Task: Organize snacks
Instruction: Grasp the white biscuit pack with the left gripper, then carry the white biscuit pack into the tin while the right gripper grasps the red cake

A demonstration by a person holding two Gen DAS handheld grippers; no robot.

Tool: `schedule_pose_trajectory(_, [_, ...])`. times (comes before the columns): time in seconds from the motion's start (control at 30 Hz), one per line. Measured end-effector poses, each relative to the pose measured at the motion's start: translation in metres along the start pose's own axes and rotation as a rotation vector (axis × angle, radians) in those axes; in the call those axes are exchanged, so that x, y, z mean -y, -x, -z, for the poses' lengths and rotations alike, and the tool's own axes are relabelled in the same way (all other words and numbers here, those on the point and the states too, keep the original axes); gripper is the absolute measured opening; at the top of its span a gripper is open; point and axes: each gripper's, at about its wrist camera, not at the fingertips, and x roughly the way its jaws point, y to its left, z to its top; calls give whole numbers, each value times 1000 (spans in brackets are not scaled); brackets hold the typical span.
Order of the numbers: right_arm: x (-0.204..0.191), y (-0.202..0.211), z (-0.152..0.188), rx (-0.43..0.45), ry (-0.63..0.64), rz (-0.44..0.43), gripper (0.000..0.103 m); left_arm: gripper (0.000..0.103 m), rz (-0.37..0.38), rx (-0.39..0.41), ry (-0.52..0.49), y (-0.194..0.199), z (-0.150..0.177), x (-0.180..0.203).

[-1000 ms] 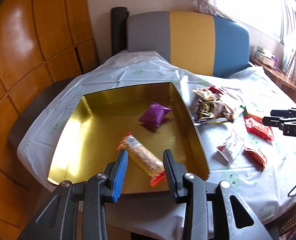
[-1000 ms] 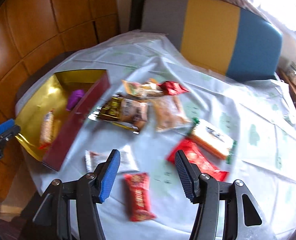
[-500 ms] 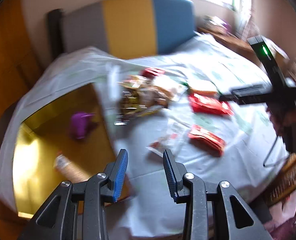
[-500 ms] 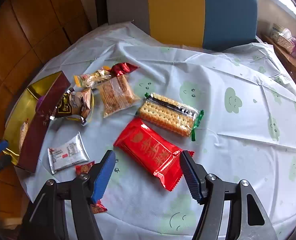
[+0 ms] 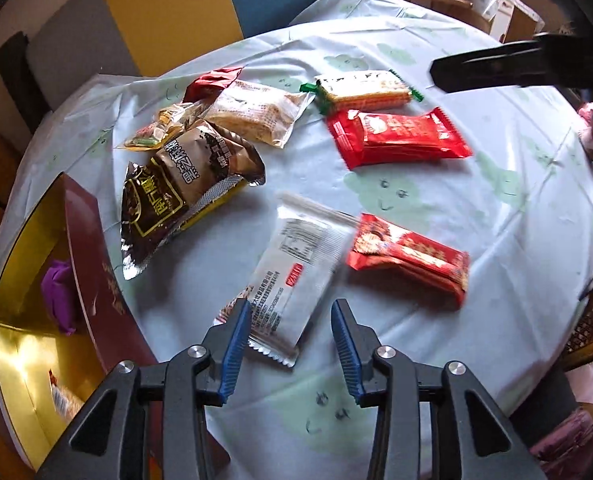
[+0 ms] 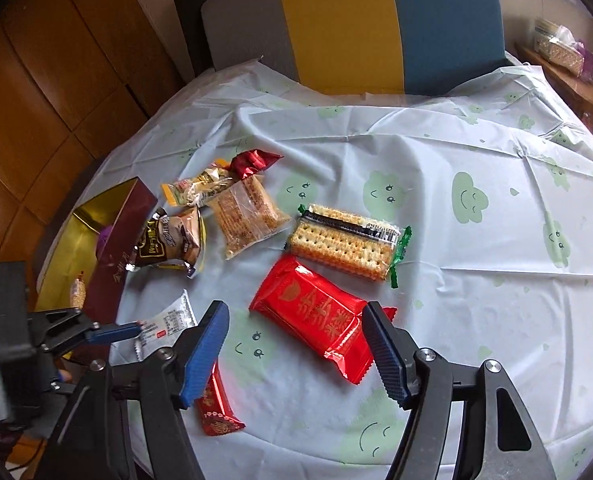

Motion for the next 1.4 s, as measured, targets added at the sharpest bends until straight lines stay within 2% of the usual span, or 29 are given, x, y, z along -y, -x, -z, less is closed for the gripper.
schedule_pose_trajectory(0.07, [0,1,-1,3,-1,-7,70,59,7,-7,-8,-5,-5,0])
schedule_pose_trajectory(0.3, [2,3,-1,6,-14,-5,71,59,-2,-2,-41,-5,-15,1])
schedule_pose_trajectory(0.43, [2,2,-1,0,-21,-12,71,59,-23,33,-152,11,-15,7])
schedule_pose_trajectory(0.63, [2,2,0,-6,-19,-10,71,59,-47,-5,-335,4,-26,20])
schedule_pose_trajectory(0.77, [6,4,-1,-3,-34,-10,71,59,-14,-51,-400,-12,-35,21])
schedule_pose_trajectory(0.87, [7,5,-2,1,-37,-8,71,61,-9,-55,-424,-21,-40,21])
schedule_pose_trajectory(1.03, [8,4,-4,-1,-40,-7,72,63,53,-56,-373,-30,-52,7])
schedule_pose_trajectory(1.1, [8,3,-4,-2,-36,-8,72,61,82,-67,-315,-32,-54,-1])
schedule_pose_trajectory(1.13, [8,3,-4,-3,-33,-7,72,50,114,-78,-273,-30,-54,-5])
schedule_pose_trajectory(1.17, [7,2,-3,-7,-28,-7,72,44,145,-87,-238,-28,-51,-8])
schedule_pose_trajectory(1.4, [-7,-8,4,-66,41,-34,72,40,137,-75,14,-19,-26,-16])
